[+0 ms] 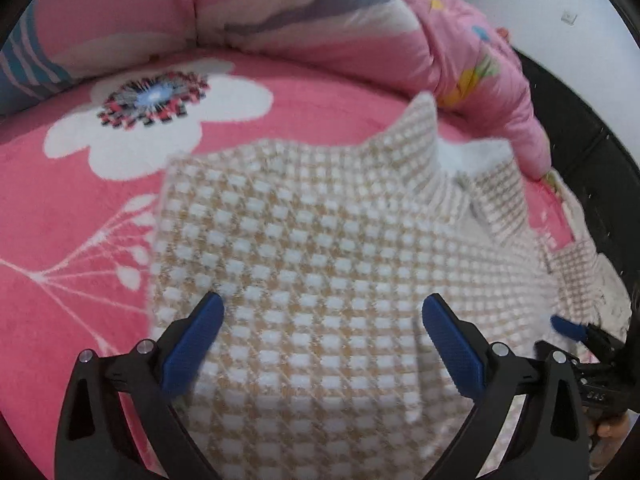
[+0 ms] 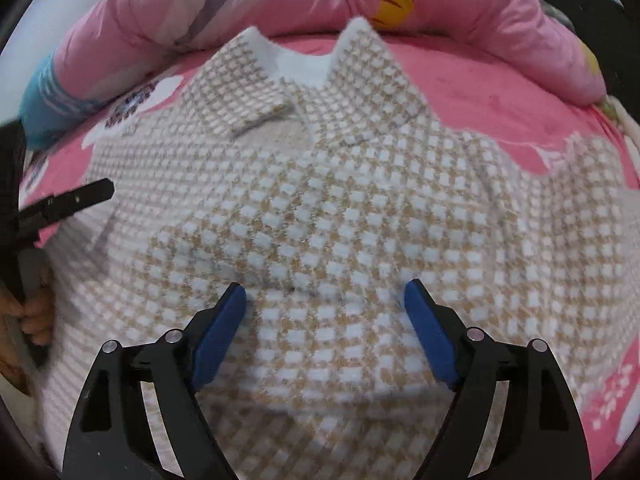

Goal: Fold large clothes

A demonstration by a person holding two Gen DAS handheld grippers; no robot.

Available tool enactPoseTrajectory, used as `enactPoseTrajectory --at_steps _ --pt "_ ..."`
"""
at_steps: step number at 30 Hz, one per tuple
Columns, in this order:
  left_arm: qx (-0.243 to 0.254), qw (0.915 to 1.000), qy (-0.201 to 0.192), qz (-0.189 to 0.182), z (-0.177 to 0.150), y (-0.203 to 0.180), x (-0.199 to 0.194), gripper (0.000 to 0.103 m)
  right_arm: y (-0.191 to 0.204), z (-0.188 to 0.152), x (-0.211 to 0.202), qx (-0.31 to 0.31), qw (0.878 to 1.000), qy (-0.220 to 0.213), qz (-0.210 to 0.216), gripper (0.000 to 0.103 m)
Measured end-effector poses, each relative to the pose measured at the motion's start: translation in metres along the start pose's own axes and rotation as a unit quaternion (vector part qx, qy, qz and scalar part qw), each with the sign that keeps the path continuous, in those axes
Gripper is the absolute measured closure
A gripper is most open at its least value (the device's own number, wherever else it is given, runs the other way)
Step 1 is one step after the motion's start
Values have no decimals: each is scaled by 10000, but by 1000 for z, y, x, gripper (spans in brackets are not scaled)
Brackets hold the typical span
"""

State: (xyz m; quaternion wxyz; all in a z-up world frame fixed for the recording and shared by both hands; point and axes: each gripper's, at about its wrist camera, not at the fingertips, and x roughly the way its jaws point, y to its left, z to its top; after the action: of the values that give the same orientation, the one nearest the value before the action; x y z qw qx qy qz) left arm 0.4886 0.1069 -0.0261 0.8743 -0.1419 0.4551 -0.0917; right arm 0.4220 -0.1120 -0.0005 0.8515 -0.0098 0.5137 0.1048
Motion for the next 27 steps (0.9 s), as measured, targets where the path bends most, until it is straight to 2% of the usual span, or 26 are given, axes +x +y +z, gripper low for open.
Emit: enactPoseTrajectory --at_steps 1,4,7,8,11,13,16,18,21,24,27 --pt "-4 10000 -79 22 1 0 -8 5 -1 2 -9 -28 9999 -101 10 25" --pt "254 9990 -352 140 -4 -8 -35 5 1 -6 -19 -196 9992 -321 -135 14" --pt "483 9978 -413 185 -14 -25 -51 5 -3 -24 13 -283 9989 189 -309 13" --pt "520 9978 -369 162 -17 -31 -53 5 -2 -29 14 -343 9988 83 -354 13" --pt "753 9965 -288 214 -30 -59 -59 5 -1 -30 -10 -181 9992 32 -363 13" --pt "902 9950 -328 269 -34 -77 -59 5 -9 -34 -37 -71 9998 -148 -106 13" --pt "1048 9936 -261 325 -41 -102 -49 5 -25 -47 -84 -166 9985 -490 -159 13" --pt "1075 9933 -219 354 -44 -114 -39 5 -41 -58 -108 -112 9979 -625 -118 13" --pt "1126 9924 -124 473 -54 -128 -15 5 -93 -75 -146 157 9969 -764 -96 13" --pt "1030 9930 38 576 -66 -128 8 5 -145 -80 -159 558 9952 -796 -96 13" --pt "1099 9919 -142 622 -72 -128 10 5 -210 -88 -177 1201 9892 -824 -142 13"
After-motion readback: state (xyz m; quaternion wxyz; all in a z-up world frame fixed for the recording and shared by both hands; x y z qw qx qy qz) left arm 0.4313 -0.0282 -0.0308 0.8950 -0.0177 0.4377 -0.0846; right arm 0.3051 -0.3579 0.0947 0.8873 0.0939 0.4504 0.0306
